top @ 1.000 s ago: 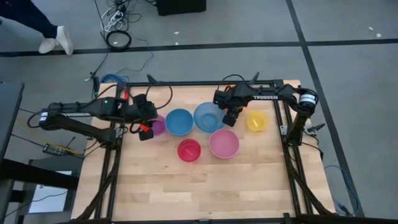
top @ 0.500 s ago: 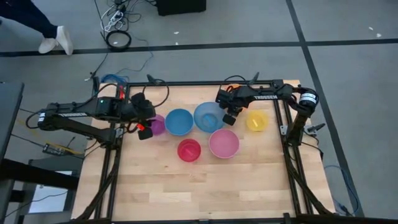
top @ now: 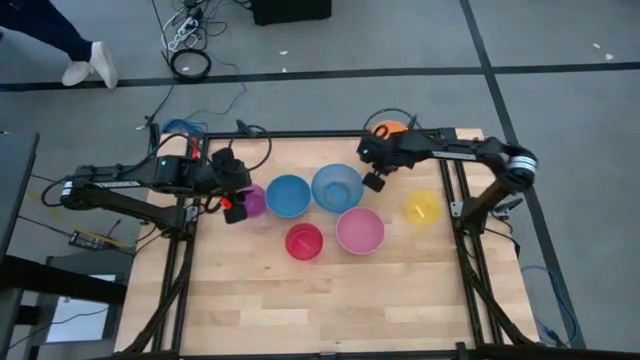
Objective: Nest bowls inside each other
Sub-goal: Stack the orange bowl on top of the light blue bowl
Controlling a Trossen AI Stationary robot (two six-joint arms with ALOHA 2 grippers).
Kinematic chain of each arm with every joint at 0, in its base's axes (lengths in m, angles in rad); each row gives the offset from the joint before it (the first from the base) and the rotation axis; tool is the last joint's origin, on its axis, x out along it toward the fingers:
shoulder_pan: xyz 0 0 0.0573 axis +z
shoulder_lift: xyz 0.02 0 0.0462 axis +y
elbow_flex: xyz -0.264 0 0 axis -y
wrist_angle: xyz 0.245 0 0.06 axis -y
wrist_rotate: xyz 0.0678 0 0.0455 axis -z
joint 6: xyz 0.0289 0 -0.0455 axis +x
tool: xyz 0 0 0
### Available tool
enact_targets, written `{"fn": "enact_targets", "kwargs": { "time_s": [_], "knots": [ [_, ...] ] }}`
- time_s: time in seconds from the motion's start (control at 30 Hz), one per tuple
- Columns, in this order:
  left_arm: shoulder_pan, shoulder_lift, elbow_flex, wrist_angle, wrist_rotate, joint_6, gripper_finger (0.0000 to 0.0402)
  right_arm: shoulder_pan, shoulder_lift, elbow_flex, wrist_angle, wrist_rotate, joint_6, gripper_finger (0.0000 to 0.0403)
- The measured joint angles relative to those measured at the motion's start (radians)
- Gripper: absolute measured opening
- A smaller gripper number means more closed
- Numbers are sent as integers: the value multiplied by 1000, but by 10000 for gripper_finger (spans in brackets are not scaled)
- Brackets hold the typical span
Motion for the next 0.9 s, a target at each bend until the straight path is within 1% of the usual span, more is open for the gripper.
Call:
{"fn": "enact_targets", "kwargs": {
  "time_s": [0.1,0.13,0.2,0.27,0.37,0.47,0.57,0.67,0.77,0.9],
  "knots": [
    [0,0,0,37,-9,4,147,56,-77,1,125,-114,15,1],
    [0,0,0,54,-9,5,147,82,-92,1,175,-157,18,1],
    [0,0,0,78,-9,8,147,141,-107,2,280,-207,26,1],
    [0,0,0,104,-9,9,147,198,-107,2,373,-223,32,1],
    [0,0,0,119,-9,9,147,264,-77,3,465,-214,40,0],
    [0,1,0,121,-9,5,147,293,-22,3,471,-207,69,0],
    [0,1,0,119,-8,-3,147,298,45,2,453,-167,70,0],
    [0,1,0,119,5,-23,147,302,91,11,441,-158,66,4],
    [0,1,0,118,12,-25,147,307,115,42,407,-183,62,28],
    [0,1,0,117,14,-21,147,323,122,95,287,-181,80,81]
  ]
}}
